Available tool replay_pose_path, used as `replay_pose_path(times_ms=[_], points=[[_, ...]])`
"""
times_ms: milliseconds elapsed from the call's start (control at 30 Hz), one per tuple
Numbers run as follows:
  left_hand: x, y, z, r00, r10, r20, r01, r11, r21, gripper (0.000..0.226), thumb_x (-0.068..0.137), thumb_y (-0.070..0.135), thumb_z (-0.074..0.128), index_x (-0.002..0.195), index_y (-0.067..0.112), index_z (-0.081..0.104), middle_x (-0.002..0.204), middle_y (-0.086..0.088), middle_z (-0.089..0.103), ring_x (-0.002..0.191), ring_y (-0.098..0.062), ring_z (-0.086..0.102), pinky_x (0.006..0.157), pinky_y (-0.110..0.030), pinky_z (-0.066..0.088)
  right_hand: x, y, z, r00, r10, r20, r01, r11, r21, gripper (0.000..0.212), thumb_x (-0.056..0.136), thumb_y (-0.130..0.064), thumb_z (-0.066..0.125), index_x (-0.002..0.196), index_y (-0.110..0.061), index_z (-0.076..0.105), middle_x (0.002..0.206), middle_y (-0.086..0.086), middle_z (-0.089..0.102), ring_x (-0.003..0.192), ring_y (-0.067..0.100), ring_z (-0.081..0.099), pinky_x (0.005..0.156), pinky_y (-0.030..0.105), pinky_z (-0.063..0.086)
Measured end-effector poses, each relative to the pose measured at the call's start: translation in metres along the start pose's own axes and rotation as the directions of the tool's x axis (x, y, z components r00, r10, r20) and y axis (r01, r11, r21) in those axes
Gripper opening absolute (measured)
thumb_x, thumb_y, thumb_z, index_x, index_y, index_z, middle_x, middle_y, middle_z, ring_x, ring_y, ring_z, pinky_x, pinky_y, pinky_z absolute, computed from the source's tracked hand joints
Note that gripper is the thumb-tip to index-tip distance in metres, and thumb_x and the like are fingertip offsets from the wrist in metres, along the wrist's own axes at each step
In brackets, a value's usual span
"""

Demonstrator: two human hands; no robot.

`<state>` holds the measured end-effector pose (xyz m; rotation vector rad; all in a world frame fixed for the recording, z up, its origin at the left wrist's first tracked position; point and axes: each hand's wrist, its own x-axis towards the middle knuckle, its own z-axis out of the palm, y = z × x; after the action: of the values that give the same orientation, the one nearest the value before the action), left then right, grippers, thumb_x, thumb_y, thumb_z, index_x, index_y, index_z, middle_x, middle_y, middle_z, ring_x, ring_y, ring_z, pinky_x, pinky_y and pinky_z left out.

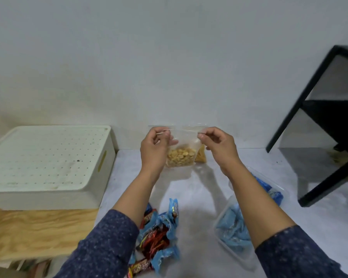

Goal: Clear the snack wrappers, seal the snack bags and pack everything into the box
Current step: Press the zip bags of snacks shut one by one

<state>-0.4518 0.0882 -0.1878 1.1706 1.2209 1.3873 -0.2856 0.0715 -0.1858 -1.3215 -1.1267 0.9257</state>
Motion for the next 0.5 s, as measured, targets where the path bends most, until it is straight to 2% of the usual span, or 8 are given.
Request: replay_pose_path(times_ms=[167, 233, 267, 367, 500], points=[[-0.001, 0.004, 0.0, 1.0, -0.004, -0.009, 0.004, 1.0, 0.009, 0.015, 0.095, 0.018, 0.054, 0.086, 0.027, 0.061, 0.075, 0.003, 0.064, 0.066, -0.01, 0.072, 0.078, -0.037, 0.053, -0.002, -0.01, 0.002, 0.997, -0.071, 0.012, 0.071, 0.997, 0.022, 0.017, 0.087, -0.007, 0.063, 0.076, -0.021, 0.063, 0.074, -0.003, 0.063, 0.061, -0.002, 0.056, 0.06, 0.008, 0.044], [0.022, 0.03, -0.025, 0.995, 0.063, 0.083, -0.06, 0.997, -0.038, 0.015, 0.095, 0.017, 0.054, 0.085, 0.026, 0.061, 0.078, 0.004, 0.065, 0.067, -0.012, 0.073, 0.079, -0.039, 0.053, -0.004, -0.038, 0.03, 0.981, -0.155, -0.119, 0.161, 0.986, 0.04, 0.017, 0.087, -0.005, 0.062, 0.076, -0.019, 0.062, 0.074, -0.002, 0.063, 0.06, -0.004, 0.055, 0.06, 0.008, 0.044], [0.025, 0.029, -0.026, 0.993, 0.076, 0.093, -0.074, 0.997, -0.033, 0.015, 0.094, 0.018, 0.055, 0.084, 0.026, 0.062, 0.081, 0.005, 0.065, 0.069, -0.013, 0.073, 0.079, -0.04, 0.053, -0.001, -0.04, 0.028, 0.981, -0.157, -0.111, 0.164, 0.985, 0.06, 0.018, 0.087, -0.005, 0.062, 0.076, -0.019, 0.062, 0.074, -0.003, 0.062, 0.061, -0.005, 0.055, 0.061, 0.007, 0.044], [0.026, 0.035, -0.022, 0.992, 0.086, 0.088, -0.084, 0.996, -0.033, 0.013, 0.093, 0.017, 0.058, 0.082, 0.022, 0.064, 0.087, 0.007, 0.065, 0.075, -0.012, 0.073, 0.078, -0.037, 0.057, 0.003, -0.041, 0.027, 0.981, -0.172, -0.094, 0.175, 0.984, 0.027, 0.02, 0.088, -0.006, 0.061, 0.075, -0.02, 0.061, 0.073, -0.005, 0.061, 0.064, -0.001, 0.054, 0.063, 0.009, 0.043], [0.023, 0.033, -0.024, 0.991, 0.112, 0.08, -0.109, 0.993, -0.039, 0.011, 0.092, 0.013, 0.059, 0.082, 0.017, 0.063, 0.069, 0.017, 0.068, 0.077, -0.008, 0.072, 0.074, -0.029, 0.058, 0.002, -0.038, 0.03, 0.973, -0.202, -0.112, 0.204, 0.979, 0.005, 0.023, 0.089, -0.004, 0.059, 0.073, -0.02, 0.059, 0.072, -0.004, 0.058, 0.07, 0.009, 0.052, 0.068, 0.016, 0.044]])
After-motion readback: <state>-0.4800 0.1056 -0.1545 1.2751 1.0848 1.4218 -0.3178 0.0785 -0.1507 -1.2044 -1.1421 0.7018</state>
